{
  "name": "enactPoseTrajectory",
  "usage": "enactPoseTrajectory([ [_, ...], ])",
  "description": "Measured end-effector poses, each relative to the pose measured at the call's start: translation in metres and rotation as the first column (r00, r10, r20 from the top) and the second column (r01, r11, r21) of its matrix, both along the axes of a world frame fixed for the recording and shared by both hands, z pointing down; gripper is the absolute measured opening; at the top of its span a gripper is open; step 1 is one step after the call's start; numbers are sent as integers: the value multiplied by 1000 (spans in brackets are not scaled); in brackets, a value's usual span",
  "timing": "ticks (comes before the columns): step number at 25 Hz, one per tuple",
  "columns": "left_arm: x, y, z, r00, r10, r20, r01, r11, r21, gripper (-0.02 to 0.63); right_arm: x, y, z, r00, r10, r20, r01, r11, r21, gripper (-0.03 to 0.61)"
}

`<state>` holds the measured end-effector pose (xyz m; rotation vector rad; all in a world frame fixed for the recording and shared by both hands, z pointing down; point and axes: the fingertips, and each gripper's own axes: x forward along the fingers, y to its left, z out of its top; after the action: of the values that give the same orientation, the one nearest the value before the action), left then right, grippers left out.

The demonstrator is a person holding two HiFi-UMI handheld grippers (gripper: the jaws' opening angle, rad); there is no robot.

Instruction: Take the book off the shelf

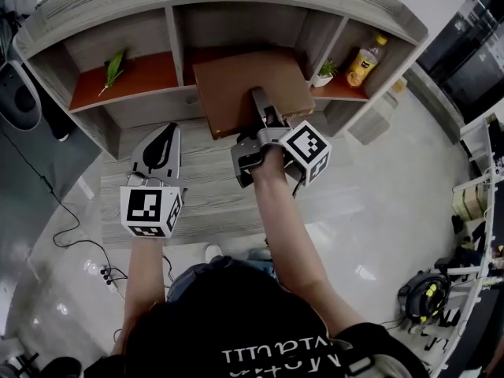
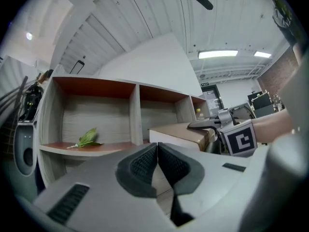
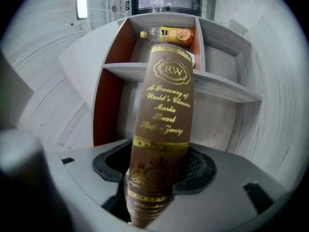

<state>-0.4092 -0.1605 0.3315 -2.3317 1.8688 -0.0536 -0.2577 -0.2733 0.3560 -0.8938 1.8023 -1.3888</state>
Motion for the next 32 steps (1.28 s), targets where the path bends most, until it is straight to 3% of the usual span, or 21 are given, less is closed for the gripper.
enactPoseTrajectory([
  [5,5,0,-2,1000,23,-1,-23,1000,4,11,5,11,-3,1000,-7,-23,8,999,38,258],
  [19,19,-4,-1,998,60,-33,-60,998,2,11,20,47,-17,965,2,-263,50,980,192,239],
  [22,16,-10,3,997,64,-40,-64,998,3,11,22,50,-15,941,32,-338,49,972,228,239],
  [27,15,-14,2,996,59,-59,-59,998,6,11,31,57,-11,869,86,-487,57,961,271,235],
  [32,18,-17,0,996,67,-66,-67,998,7,11,42,59,-3,815,120,-567,48,961,272,233],
])
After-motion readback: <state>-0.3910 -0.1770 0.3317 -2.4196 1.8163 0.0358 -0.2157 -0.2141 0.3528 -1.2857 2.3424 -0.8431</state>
